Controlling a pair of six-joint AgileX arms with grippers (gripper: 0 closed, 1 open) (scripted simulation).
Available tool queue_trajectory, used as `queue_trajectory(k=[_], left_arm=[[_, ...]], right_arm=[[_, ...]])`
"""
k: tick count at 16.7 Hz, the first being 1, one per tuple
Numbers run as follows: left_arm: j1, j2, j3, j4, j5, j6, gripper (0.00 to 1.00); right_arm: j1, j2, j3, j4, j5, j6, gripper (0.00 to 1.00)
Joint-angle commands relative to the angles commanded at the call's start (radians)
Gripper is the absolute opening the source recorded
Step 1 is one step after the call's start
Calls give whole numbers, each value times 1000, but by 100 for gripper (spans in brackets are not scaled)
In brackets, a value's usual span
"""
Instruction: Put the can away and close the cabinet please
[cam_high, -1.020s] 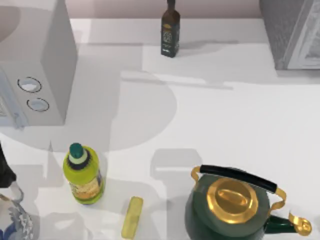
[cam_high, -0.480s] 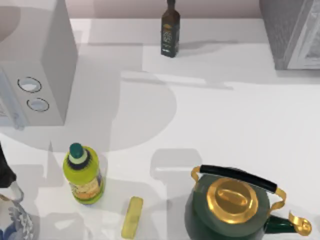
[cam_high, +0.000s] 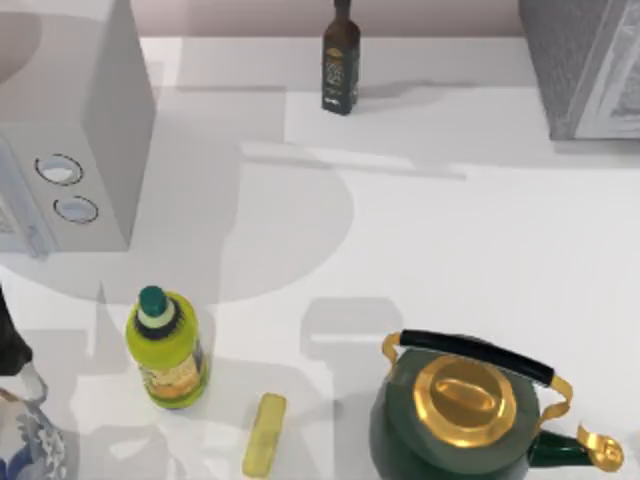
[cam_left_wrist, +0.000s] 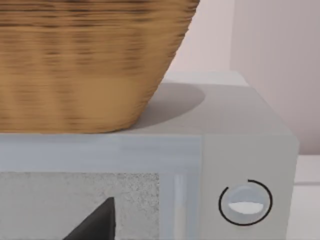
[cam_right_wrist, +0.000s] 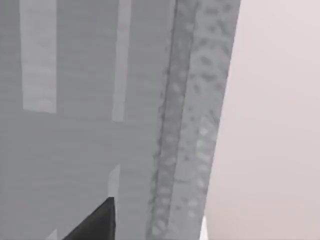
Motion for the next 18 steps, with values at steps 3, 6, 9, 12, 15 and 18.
queue_trajectory(k=[3, 6, 9, 12, 15, 18], left_arm=[[0, 0, 0, 0, 0, 0, 100], [0, 0, 0, 0, 0, 0, 100], [0, 0, 0, 0, 0, 0, 100], [0, 0, 0, 0, 0, 0, 100], [0, 0, 0, 0, 0, 0, 100], [0, 0, 0, 0, 0, 0, 100]], right_arm=[[-7, -31, 259, -285, -8, 3, 100], [-13, -70, 499, -622, -5, 5, 100], [-15, -109, 704, -898, 6, 8, 100], [-14, -137, 860, -1083, 18, 19, 100], [-13, -149, 941, -1174, 25, 33, 100], [-13, -150, 948, -1183, 26, 35, 100]])
